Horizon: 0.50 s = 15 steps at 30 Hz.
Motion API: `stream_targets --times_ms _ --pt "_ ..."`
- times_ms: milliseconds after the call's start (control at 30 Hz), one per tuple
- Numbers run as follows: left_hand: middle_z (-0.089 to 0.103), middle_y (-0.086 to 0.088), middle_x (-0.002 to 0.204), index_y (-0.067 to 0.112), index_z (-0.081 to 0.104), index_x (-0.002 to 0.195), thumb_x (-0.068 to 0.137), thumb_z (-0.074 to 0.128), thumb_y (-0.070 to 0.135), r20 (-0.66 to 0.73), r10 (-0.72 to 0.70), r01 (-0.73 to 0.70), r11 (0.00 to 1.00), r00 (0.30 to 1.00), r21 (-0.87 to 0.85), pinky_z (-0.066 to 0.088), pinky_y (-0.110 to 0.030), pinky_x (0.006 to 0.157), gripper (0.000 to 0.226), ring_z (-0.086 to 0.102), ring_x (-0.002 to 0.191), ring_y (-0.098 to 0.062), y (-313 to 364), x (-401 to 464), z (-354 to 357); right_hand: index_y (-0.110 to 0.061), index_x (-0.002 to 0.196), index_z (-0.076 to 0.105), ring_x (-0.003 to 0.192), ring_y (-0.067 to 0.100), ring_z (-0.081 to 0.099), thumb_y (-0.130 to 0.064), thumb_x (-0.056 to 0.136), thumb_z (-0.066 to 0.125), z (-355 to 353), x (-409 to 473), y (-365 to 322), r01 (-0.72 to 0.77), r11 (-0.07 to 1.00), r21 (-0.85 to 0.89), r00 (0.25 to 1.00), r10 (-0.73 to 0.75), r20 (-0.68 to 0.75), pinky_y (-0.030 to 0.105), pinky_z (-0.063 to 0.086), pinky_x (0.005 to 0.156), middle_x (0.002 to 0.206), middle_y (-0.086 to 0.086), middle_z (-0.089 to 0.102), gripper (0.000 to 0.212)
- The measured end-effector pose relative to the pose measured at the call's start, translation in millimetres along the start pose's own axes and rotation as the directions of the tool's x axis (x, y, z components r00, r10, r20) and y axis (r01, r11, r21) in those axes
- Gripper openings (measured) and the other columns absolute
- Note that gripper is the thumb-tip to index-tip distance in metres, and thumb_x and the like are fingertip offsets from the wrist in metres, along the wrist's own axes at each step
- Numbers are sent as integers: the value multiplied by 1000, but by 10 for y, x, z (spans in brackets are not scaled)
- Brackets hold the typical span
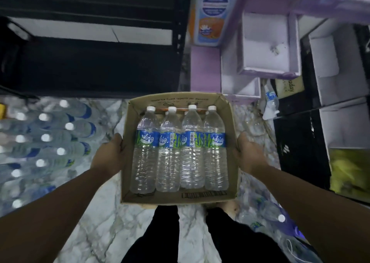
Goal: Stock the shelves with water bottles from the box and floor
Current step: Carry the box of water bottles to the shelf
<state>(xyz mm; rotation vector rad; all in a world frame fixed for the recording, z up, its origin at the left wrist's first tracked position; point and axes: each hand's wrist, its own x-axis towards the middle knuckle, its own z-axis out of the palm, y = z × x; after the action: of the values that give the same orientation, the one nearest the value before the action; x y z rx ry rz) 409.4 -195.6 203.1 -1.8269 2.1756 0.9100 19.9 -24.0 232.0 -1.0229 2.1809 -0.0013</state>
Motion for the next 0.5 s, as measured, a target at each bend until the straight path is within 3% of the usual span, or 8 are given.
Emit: stream_targets --times_ms 167,300,500 --pt "65 -20 82 12 42 88 102 56 30 -24 -79 78 997 997 -22 40 -42 64 27 66 86 -47 -633 60 -510 -17 94 35 69 33 61 -38 103 57 185 31 -869 42 997 67 999 -44 29 45 52 60 76 9 59 31" --pt "64 -20 81 14 40 86 102 56 33 -18 -137 136 990 990 -31 46 -45 66 30 66 85 -48 -1042 188 -849 -13 99 37 61 22 54 -34 103 59 328 234 -1479 82 996 37 993 -85 86 35 37 50 74 4 55 31" --pt "68 -24 85 17 36 91 106 50 36 -64 -157 153 987 986 -56 41 -43 65 28 66 86 -50 -1502 532 -1093 -18 90 33 60 31 60 -35 103 59 594 686 -2165 129 989 69 984 -137 114 40 45 53 68 7 59 34"
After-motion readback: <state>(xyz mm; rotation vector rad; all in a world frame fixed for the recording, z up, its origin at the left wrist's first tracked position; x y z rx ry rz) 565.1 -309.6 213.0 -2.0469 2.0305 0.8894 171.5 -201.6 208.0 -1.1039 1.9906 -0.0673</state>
